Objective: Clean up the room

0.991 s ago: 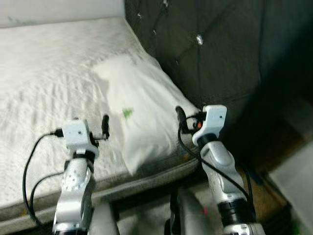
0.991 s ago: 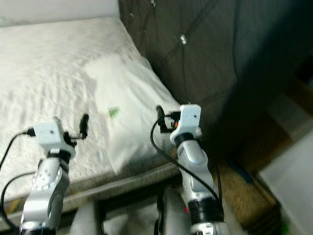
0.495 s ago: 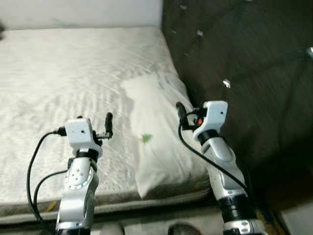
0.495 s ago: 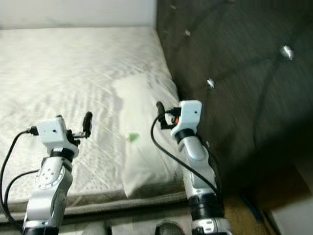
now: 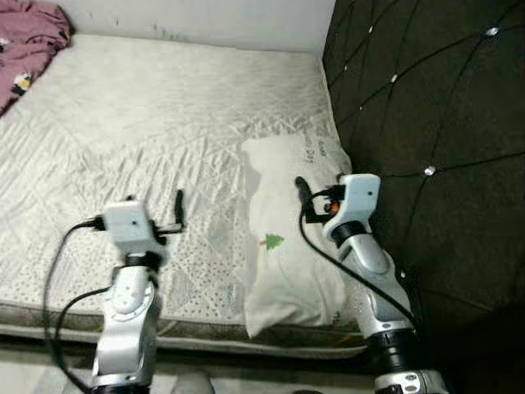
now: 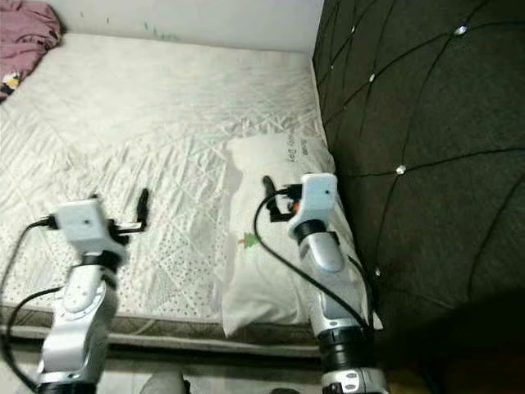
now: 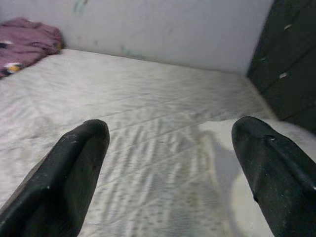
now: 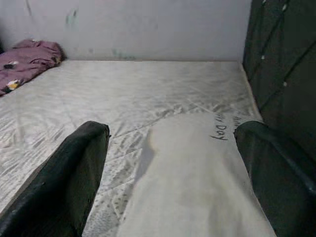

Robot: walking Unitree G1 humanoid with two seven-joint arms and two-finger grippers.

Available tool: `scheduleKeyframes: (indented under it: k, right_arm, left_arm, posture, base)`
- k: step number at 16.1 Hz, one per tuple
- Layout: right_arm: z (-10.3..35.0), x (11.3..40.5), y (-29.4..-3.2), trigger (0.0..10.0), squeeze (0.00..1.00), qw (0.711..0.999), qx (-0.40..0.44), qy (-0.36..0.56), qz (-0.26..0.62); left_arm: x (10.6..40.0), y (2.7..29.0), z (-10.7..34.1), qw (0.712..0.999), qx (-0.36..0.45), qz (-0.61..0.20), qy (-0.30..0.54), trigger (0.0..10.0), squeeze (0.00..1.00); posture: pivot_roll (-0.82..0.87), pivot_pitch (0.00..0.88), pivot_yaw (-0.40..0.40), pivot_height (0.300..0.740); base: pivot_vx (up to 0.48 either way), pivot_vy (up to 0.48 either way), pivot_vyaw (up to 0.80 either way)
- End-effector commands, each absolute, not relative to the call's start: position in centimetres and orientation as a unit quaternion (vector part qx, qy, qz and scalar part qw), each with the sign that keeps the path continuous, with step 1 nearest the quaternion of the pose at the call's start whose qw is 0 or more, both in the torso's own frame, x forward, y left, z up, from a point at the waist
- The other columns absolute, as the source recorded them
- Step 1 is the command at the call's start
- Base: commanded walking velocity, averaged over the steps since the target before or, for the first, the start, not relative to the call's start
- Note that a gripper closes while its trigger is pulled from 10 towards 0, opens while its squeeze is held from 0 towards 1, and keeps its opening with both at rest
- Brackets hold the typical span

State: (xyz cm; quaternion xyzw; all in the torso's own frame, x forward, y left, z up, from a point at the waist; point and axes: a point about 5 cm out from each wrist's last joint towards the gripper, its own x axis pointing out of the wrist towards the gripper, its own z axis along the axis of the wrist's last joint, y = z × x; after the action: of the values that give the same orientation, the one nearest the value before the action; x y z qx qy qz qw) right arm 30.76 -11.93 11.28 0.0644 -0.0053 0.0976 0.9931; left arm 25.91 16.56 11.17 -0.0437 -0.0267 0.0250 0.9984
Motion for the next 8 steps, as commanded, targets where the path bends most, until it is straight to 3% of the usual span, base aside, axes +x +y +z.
scheduleKeyframes:
  k: [1,8]
  right_arm:
    - [11.12,30.96,-12.18,10.0,0.00,0.994,0.065,0.004,0.086]
    - [10.43,30.99,-11.79,10.0,0.00,0.996,0.027,0.032,0.073]
  left_arm:
    - [25.87,16.68,11.14,0.998,-0.055,0.023,-0.021,10.0,0.00]
    - [25.63,16.65,11.03,0.998,-0.054,0.018,-0.018,10.0,0.00]
  posture:
    - [-0.02,0.000,-0.047,0.740]
    - [-0.02,0.000,-0.050,0.740]
  base:
    - [0.000,0.476,0.00]
    - [0.000,0.474,0.00]
